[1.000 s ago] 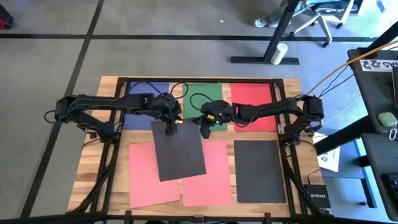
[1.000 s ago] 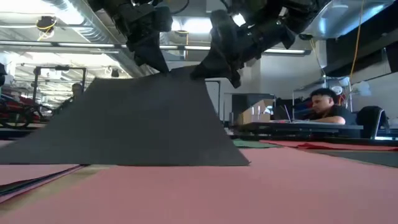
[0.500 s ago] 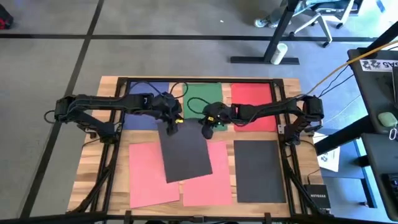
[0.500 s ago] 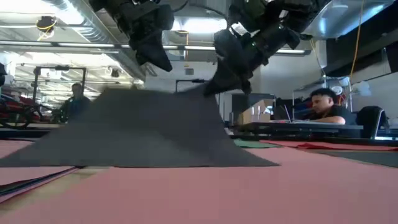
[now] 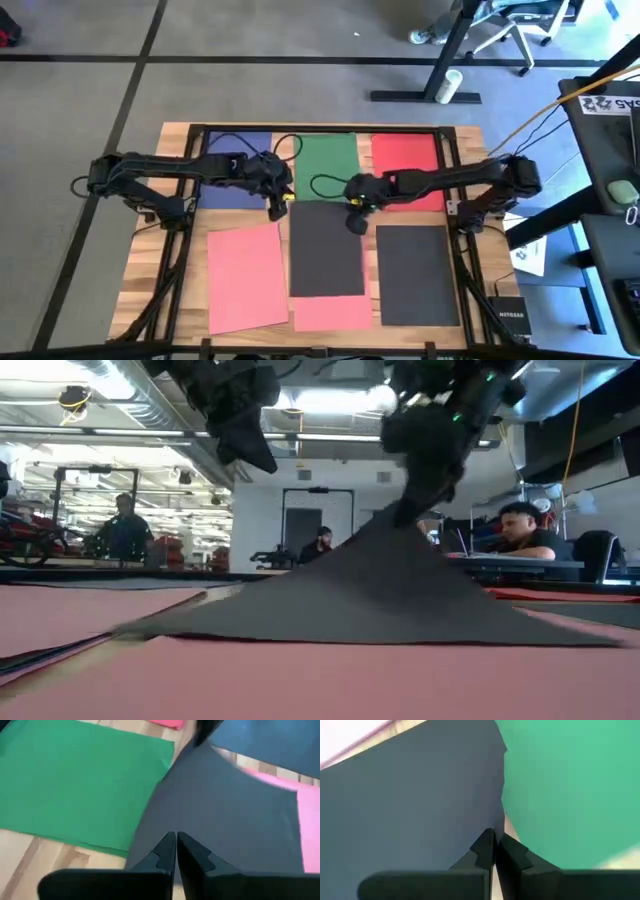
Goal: Organize paper
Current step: Stack the black paper on top of the other black paper
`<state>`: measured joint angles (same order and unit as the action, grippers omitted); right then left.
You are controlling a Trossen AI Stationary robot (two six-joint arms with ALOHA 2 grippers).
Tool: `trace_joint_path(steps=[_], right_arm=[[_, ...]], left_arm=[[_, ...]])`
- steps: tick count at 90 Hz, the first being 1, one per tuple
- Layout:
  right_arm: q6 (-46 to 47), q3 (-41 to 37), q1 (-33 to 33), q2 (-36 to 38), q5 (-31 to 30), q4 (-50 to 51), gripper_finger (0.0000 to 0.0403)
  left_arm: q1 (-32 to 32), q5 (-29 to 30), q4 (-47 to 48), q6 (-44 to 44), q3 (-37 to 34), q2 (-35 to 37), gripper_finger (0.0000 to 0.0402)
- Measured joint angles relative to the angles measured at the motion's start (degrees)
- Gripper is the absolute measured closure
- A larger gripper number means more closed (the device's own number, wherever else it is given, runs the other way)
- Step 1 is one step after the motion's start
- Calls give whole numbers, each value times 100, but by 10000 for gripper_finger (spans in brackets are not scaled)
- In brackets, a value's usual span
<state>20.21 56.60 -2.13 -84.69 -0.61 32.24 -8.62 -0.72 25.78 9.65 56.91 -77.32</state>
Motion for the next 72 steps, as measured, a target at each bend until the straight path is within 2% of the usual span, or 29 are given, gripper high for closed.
trace_joint_path(steps=[21,38,72], right_arm=[[485,0,174,913,216,1867,403],[981,0,480,1256,274,3048,403],[2148,0,1368,1404,321,4243,403]], left_arm=[[-9,3,-308,141,-207,-2,401],[-9,4,-326,228,-214,-2,401],[4,1,-403,239,-219,-2,401]])
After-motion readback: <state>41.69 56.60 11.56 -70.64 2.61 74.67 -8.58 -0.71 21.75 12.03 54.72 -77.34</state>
